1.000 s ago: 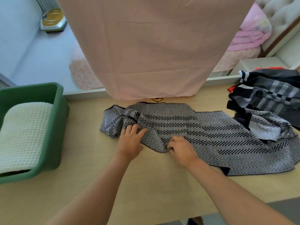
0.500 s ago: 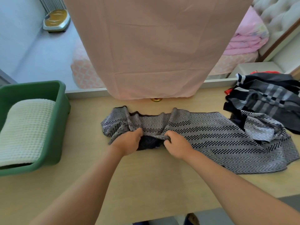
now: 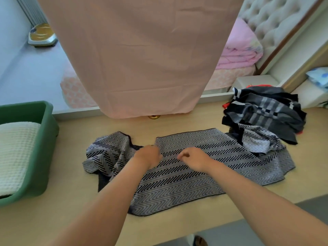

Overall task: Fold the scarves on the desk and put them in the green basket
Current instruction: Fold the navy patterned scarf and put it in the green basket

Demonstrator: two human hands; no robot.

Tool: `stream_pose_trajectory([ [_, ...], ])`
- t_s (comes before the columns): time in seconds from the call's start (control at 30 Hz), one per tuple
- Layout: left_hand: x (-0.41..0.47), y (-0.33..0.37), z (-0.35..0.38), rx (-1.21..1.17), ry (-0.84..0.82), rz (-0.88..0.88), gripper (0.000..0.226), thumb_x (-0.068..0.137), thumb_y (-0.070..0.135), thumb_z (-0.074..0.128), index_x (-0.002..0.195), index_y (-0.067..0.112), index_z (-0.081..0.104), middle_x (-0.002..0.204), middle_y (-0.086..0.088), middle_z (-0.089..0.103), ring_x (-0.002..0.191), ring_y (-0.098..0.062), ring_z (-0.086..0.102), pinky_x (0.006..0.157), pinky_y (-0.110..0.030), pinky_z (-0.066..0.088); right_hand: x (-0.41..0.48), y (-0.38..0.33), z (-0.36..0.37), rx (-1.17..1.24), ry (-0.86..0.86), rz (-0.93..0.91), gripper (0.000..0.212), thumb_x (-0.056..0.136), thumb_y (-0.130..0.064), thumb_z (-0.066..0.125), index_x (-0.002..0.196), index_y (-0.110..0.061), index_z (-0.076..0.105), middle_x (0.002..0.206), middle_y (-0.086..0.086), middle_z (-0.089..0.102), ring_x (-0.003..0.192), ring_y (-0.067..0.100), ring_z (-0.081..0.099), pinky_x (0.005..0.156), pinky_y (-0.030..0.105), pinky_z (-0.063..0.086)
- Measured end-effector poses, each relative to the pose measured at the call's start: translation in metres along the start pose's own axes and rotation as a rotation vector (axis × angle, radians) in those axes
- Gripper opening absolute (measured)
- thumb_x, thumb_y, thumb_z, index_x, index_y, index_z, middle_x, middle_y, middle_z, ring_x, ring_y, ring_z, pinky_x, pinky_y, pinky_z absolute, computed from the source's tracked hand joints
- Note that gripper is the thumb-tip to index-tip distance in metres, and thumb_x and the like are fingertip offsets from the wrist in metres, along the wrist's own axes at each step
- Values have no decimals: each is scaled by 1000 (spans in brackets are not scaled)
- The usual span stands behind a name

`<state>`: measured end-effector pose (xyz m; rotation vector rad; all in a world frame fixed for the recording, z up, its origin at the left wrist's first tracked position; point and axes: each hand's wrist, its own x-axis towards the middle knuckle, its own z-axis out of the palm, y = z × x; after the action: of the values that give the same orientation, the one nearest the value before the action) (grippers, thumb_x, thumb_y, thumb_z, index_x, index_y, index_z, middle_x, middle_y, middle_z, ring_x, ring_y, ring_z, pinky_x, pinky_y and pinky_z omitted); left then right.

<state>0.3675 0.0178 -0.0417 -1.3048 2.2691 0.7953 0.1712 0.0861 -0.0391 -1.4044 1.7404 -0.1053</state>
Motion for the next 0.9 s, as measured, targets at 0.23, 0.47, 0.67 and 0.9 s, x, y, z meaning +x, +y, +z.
stream_pose_trajectory([
  [0.23,62,120,14,-102,89,191,42,100,23,47,142,21,46,144,-8,47,132,-28,43,107,-43,39,-16,119,-69,-80,160,139,31,102,-11,45,125,-19,64,137,3,57,121,23,56,100,33,48],
  [0.47,129,211,38,33,29,200,65,99,30,50,155,32,17,162,0,11,148,-27,10,113,-48,33,-30,237,-117,-323,113,199,57,100,-19,42,154,-27,27,165,-2,8,151,21,9,119,50,22],
  [0.67,164,285,39,250,259,50,33,97,35,43,123,20,59,128,-8,51,122,-30,44,98,-43,38,-36,303,-162,-285,323,150,35,100,-25,41,132,-28,53,140,-3,50,124,19,49,92,41,50],
  [0.9,205,352,18,-9,467,57,30,98,31,48,126,20,51,121,-2,53,98,-28,60,68,-38,50,-15,336,-216,-254,497,73,41,103,-18,42,144,-22,42,148,0,38,76,20,56,53,32,41],
])
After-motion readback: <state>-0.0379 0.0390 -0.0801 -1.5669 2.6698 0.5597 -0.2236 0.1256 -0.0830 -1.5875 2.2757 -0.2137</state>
